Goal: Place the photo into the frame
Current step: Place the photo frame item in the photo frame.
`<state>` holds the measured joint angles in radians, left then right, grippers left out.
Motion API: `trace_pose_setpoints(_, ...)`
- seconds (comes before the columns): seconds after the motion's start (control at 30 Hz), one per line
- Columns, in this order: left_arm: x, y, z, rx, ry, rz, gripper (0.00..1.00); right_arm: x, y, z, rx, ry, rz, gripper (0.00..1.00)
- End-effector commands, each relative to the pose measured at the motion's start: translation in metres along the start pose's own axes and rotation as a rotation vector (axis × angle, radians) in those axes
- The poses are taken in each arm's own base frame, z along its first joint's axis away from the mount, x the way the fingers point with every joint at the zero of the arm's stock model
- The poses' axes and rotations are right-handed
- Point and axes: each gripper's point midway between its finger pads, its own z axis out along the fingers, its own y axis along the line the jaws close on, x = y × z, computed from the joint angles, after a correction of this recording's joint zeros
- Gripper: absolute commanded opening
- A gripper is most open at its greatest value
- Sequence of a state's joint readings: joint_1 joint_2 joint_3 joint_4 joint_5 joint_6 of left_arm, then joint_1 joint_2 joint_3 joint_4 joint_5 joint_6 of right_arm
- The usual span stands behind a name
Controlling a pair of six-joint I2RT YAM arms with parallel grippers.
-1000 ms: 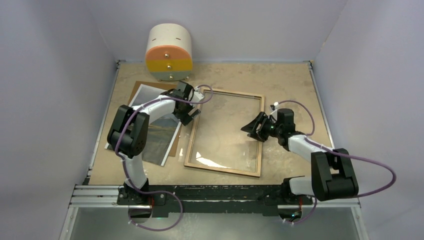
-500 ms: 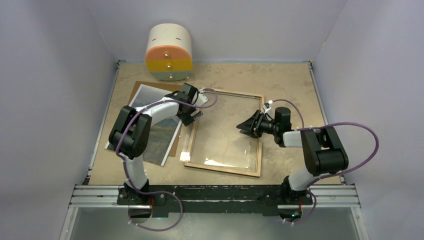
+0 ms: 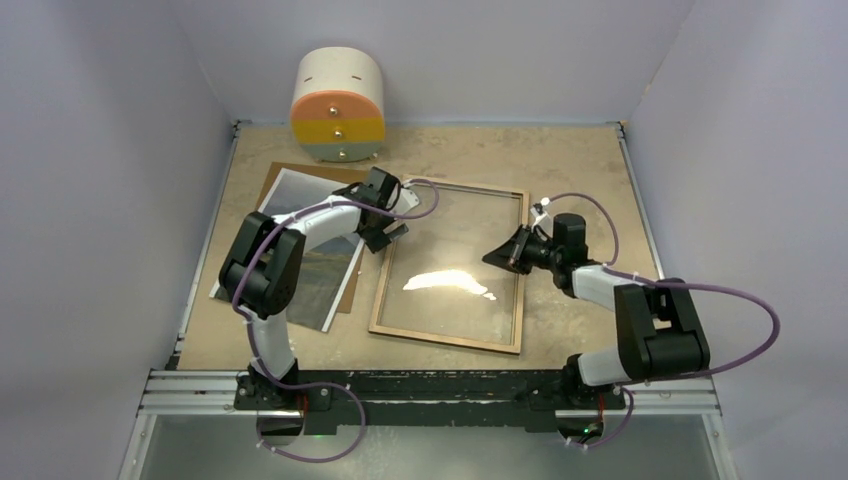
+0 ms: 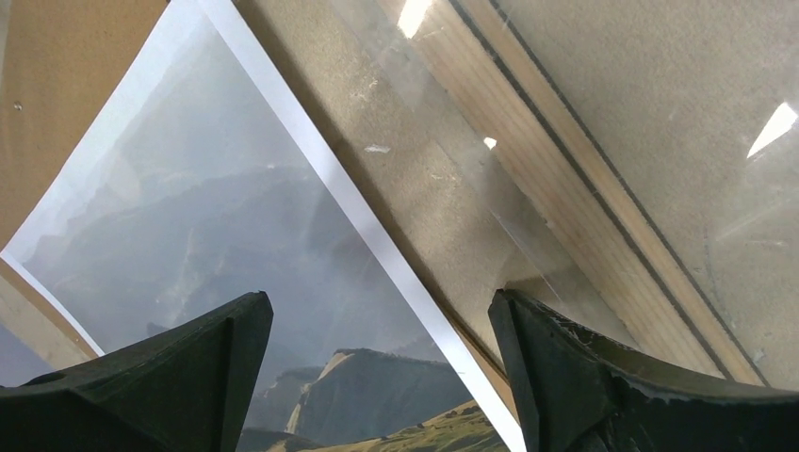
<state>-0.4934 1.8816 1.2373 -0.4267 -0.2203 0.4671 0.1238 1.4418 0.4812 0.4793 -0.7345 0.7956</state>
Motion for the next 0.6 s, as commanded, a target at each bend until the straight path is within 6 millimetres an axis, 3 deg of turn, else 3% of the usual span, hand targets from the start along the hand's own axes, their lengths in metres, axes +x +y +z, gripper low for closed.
trace_pose_setpoints(0.0,-0.014,-0.001,-0.013,0.034,-0.035,-0.017,0.95,0.006,-0.022,-0.005,0.109,0.006,-0.03,0.0)
trace_pose_setpoints(0.2,-0.031,0.022,-0.031,0.03,-0.086,-0.077,1.0,0.004,-0.03,-0.015,0.192,-0.03,-0.018,0.0)
trace_pose_setpoints(0.37,-0.029,0.048,-0.035,0.016,-0.098,-0.135,1.0,0.002,-0.037,-0.02,0.28,-0.023,0.005,0.0)
trace_pose_setpoints(0.57,-0.027,0.048,-0.031,0.027,-0.091,-0.144,1.0,0.006,-0.045,-0.018,0.307,0.007,0.056,0.0)
